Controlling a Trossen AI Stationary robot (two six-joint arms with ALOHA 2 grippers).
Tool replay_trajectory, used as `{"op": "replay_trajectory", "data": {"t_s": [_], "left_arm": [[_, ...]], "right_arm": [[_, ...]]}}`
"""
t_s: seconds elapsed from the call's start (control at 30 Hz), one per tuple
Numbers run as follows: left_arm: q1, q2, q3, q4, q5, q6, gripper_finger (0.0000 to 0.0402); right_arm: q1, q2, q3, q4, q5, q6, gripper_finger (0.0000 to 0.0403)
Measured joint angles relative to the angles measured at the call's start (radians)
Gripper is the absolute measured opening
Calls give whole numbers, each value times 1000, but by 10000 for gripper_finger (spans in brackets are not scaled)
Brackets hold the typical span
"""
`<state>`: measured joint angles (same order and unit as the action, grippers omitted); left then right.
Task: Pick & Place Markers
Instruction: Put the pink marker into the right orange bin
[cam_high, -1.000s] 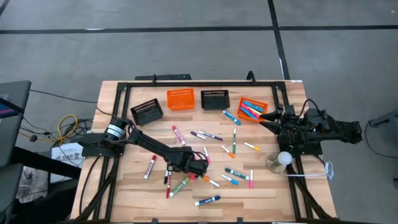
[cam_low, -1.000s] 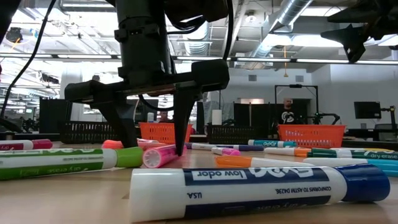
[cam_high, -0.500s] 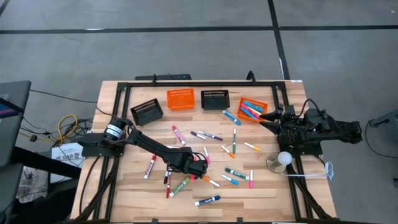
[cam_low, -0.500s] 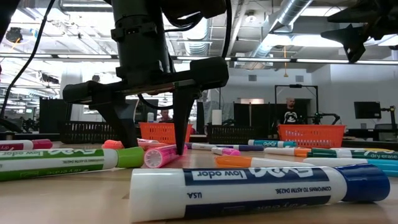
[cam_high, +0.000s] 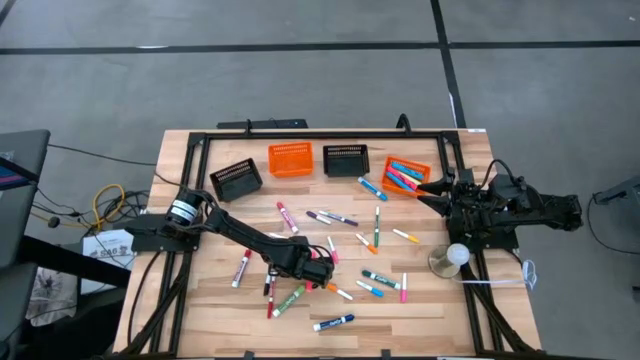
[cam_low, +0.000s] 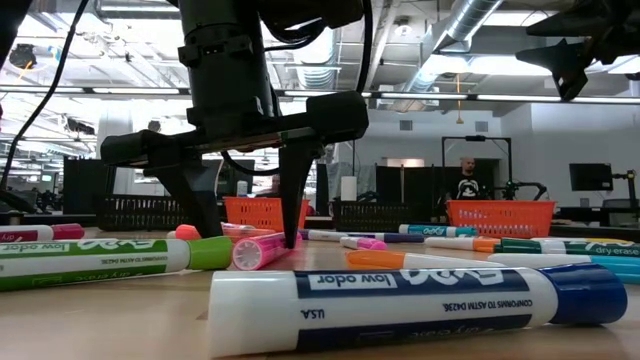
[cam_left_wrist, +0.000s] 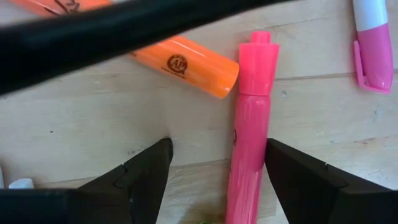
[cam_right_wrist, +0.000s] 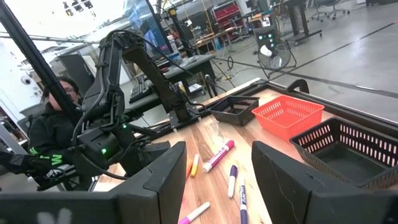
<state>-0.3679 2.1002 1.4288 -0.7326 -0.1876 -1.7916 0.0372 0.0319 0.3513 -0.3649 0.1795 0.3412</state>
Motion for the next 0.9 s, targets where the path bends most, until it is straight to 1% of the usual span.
{"op": "replay_trajectory", "data": {"t_s": [0.13,0.3,0.4,0.57,0.63,0.8,0.83,0.9], "left_arm": [[0,0,0,-1,-3,0,256],[7,0,0,-7,14,0,230],[21,0,0,-11,46,-1,205],[35,0,-1,-15,58,3,149],[40,3,3,30,31,6,125],[48,2,1,45,-43,6,69],[49,2,1,49,-48,6,62],[58,2,1,50,-42,7,60]], "right_arm": [[0,0,0,0,0,0,171],[0,0,0,0,1,0,173],[0,0,0,0,1,0,173],[0,0,0,0,2,0,171],[0,0,0,0,2,0,171],[0,0,0,3,3,0,171],[0,0,0,3,3,0,170],[0,0,0,3,4,0,170]]}}
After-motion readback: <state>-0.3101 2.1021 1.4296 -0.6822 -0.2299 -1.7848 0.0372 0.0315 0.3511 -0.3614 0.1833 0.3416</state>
